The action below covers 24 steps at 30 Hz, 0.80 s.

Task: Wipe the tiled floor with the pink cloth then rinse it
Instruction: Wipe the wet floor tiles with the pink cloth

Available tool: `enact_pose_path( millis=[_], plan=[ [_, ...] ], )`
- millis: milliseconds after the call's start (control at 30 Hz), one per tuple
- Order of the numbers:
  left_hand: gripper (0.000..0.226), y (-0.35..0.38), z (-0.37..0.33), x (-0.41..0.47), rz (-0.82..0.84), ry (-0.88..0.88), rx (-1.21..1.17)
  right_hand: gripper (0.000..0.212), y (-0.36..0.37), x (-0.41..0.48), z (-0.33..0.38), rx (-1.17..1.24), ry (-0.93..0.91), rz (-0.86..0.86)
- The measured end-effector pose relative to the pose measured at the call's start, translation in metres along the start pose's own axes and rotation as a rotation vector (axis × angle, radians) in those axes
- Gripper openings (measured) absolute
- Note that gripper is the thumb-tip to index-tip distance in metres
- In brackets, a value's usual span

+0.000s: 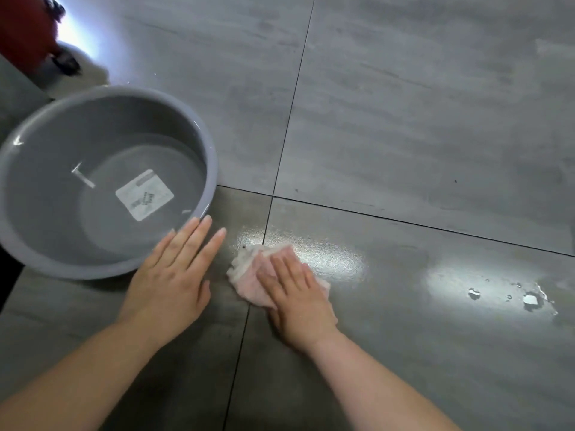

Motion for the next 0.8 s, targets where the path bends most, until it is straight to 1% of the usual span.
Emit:
enact_pose_path(
  millis=[33, 100, 167, 233, 267, 300, 333, 367, 400, 433, 467, 500, 533, 567, 600, 633, 700, 733, 800],
  plan=[
    [0.063, 0.001, -0.001, -0.001, 0.006, 0.002, 0.010, 0.062, 0.000, 0.000, -0.031, -0.004, 0.087, -0.005],
    [0.062, 0.002, 0.000, -0.003, 0.000, 0.003, 0.001, 0.061, -0.010, -0.004, -0.103, 0.050, 0.333, -0.034],
    [0.061, 0.005, -0.001, -0.003, 0.009, -0.002, -0.003, 0.057, -0.024, -0.018, -0.164, 0.131, 0.638, -0.065],
    [0.061, 0.008, -0.001, -0.002, 0.023, -0.017, 0.006, 0.056, -0.025, -0.031, -0.188, 0.276, 0.920, -0.068],
    [0.061, 0.010, -0.003, -0.001, 0.046, -0.016, 0.009, 0.057, -0.026, -0.033, -0.183, 0.272, 0.979, -0.095],
    [0.062, 0.012, -0.005, -0.001, 0.068, -0.017, 0.008, 0.059, -0.030, -0.028, -0.167, 0.252, 0.952, -0.098],
    [0.062, 0.011, -0.005, -0.001, 0.075, -0.030, -0.010, 0.060, -0.027, -0.020, -0.142, 0.256, 0.850, -0.073],
    [0.063, 0.010, -0.004, 0.001, 0.072, -0.056, -0.048, 0.060, -0.025, -0.011, -0.113, 0.283, 0.704, -0.033],
    [0.063, 0.009, -0.003, 0.002, 0.061, -0.085, -0.084, 0.060, -0.022, -0.005, -0.086, 0.293, 0.539, -0.034],
    [0.064, 0.009, -0.002, 0.002, 0.064, -0.114, -0.102, 0.059, -0.022, 0.000, -0.065, 0.261, 0.382, -0.071],
    [0.064, 0.008, -0.004, 0.003, 0.070, -0.138, -0.107, 0.055, -0.026, -0.004, -0.055, 0.308, 0.331, -0.064],
    [0.063, 0.006, -0.005, 0.004, 0.068, -0.161, -0.114, 0.050, -0.030, -0.008, -0.057, 0.320, 0.337, -0.025],
    [0.061, 0.004, -0.006, 0.004, 0.061, -0.191, -0.120, 0.049, -0.034, -0.014, -0.068, 0.355, 0.390, 0.030],
    [0.060, 0.000, -0.007, 0.004, 0.058, -0.235, -0.132, 0.052, -0.036, -0.021, -0.083, 0.389, 0.441, 0.026],
    [0.059, -0.004, -0.010, 0.003, 0.068, -0.269, -0.141, 0.053, -0.035, -0.033, -0.102, 0.525, 0.567, 0.082],
    [0.058, -0.012, -0.016, 0.004, 0.088, -0.264, -0.148, 0.053, -0.039, -0.048, -0.120, 0.713, 0.696, 0.120],
    [0.053, -0.031, -0.038, 0.008, 0.149, -0.201, -0.159, 0.049, -0.069, -0.080, -0.146, 1.031, 0.891, 0.056],
    [0.052, -0.044, -0.051, 0.011, 0.193, -0.176, -0.176, 0.045, -0.089, -0.097, -0.153, 1.150, 0.951, 0.024],
    [0.054, -0.080, -0.078, 0.017, 0.255, -0.139, -0.237, 0.035, -0.136, -0.128, -0.160, 1.273, 0.990, -0.020]
  ],
)
Point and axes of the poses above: each hand's wrist, its own x-axis towards the middle knuckle, its own y-axis out of the palm, z = x × y, the point moved 9 cm from there along x, towards the middle knuckle, and after that the axes turned 7 degrees about y, right-handed, at the moved point
